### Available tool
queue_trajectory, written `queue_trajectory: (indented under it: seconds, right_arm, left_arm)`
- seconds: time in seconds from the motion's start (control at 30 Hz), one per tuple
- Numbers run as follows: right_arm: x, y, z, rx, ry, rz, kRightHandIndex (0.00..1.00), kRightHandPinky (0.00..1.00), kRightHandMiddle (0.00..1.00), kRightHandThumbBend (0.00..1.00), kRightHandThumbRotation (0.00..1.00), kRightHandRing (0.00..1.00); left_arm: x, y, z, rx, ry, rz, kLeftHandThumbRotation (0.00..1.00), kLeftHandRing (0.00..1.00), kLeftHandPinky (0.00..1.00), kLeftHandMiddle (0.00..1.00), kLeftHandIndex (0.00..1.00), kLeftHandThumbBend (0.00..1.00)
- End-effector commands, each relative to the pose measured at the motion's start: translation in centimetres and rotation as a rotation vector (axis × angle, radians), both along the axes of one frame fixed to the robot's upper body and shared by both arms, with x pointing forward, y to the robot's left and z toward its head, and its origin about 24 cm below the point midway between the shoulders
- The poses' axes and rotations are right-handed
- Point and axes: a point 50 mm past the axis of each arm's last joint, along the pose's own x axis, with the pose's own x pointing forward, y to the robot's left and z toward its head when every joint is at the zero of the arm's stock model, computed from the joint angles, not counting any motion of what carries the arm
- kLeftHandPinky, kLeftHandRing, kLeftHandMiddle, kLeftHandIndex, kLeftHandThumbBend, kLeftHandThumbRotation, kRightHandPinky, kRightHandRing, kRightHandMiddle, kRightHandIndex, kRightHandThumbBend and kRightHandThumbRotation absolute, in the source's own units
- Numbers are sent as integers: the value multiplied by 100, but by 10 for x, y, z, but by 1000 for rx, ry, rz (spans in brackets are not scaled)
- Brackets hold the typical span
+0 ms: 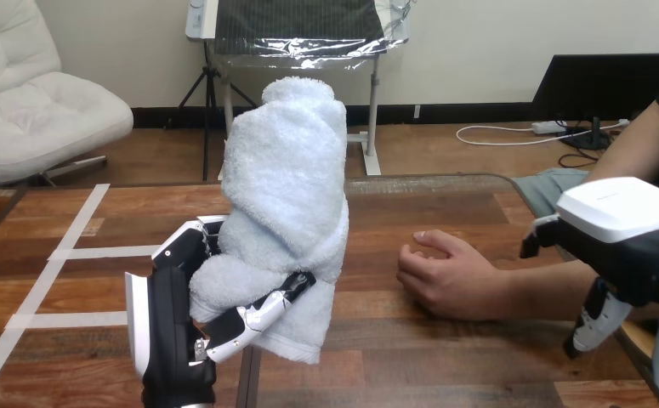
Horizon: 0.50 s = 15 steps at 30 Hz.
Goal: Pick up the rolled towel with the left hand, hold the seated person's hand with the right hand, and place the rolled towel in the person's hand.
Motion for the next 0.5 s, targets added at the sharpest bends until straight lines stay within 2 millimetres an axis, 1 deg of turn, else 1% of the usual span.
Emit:
queue_trajectory:
  seconds: [0.0,0.47]
  right_arm:
    - [8,4,17,-52,-80,40,78,75,82,92,1,82]
    - [14,8,14,-44,-108,77,79,77,82,90,0,82]
  left_arm:
    - [8,-2,27,-33,-153,-3,0,38,37,44,50,62]
    - [8,-1,27,-63,-166,-14,0,38,35,44,50,62]
